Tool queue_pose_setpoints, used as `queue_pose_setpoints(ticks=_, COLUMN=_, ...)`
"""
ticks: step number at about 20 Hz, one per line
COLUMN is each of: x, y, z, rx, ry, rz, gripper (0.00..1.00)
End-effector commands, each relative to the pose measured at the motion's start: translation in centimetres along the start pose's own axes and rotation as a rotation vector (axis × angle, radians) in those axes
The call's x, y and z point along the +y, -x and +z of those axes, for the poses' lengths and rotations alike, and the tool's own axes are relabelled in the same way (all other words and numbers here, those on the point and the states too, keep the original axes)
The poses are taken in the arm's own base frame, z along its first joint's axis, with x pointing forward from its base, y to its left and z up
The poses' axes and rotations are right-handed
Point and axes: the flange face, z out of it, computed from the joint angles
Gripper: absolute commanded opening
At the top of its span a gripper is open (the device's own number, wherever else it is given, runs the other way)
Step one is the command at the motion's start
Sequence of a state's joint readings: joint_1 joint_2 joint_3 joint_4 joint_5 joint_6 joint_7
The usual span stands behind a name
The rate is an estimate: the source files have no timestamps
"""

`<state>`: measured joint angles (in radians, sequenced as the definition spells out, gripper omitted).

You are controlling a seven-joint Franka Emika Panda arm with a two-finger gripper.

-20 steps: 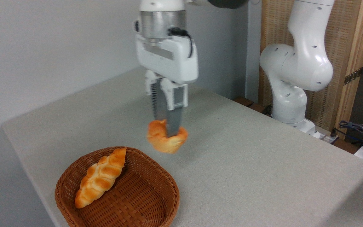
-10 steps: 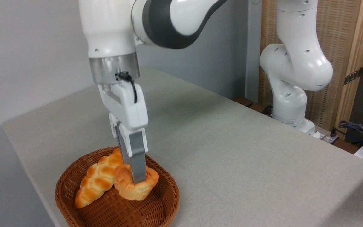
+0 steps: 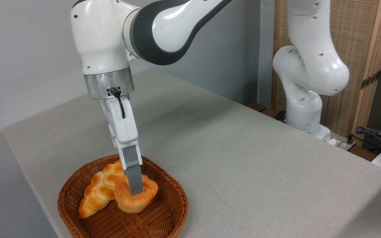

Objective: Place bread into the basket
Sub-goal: 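Lower the bun into the basket beside the braided loaf and release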

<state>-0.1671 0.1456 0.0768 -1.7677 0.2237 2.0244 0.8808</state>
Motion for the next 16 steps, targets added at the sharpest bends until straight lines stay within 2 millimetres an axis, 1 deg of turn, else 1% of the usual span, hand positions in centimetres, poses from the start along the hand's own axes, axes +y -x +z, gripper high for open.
queue_pose_setpoints(ticks=1, x=0.3, y=-2.1, z=0.5, rx=0.010, ry=-0.024, rz=0.040, gripper=1.00)
queue_pose_setpoints(ticks=2, x=0.7, y=-2.8, z=0.8, rx=0.013, ry=-0.019, rz=0.052, gripper=1.00)
queue_pose_setpoints(ticks=4, x=0.8, y=-3.0, z=0.7, rx=0.029, ry=-0.008, rz=0.030, gripper=1.00)
queue_pose_setpoints(ticks=5, x=0.8, y=-3.0, z=0.5, rx=0.049, ry=0.005, rz=-0.011, gripper=1.00)
queue_pose_setpoints(ticks=6, x=0.7, y=-3.2, z=-0.2, rx=0.083, ry=0.022, rz=-0.079, gripper=1.00)
queue_pose_setpoints(ticks=7, x=0.4, y=-3.4, z=-1.5, rx=0.125, ry=0.032, rz=-0.171, gripper=1.00)
queue_pose_setpoints(ticks=9, x=-0.3, y=-3.3, z=-3.0, rx=0.160, ry=0.047, rz=-0.329, gripper=1.00)
queue_pose_setpoints(ticks=10, x=-0.7, y=-2.9, z=-3.9, rx=0.167, ry=0.042, rz=-0.377, gripper=1.00)
queue_pose_setpoints(ticks=12, x=-0.7, y=-1.6, z=-5.5, rx=0.149, ry=0.066, rz=-0.414, gripper=1.00)
queue_pose_setpoints(ticks=13, x=-0.6, y=-0.8, z=-6.2, rx=0.140, ry=0.095, rz=-0.427, gripper=1.00)
queue_pose_setpoints(ticks=15, x=-1.0, y=1.4, z=-8.1, rx=0.137, ry=0.160, rz=-0.469, gripper=1.00)
queue_pose_setpoints(ticks=16, x=-0.9, y=1.9, z=-9.2, rx=0.137, ry=0.195, rz=-0.479, gripper=1.00)
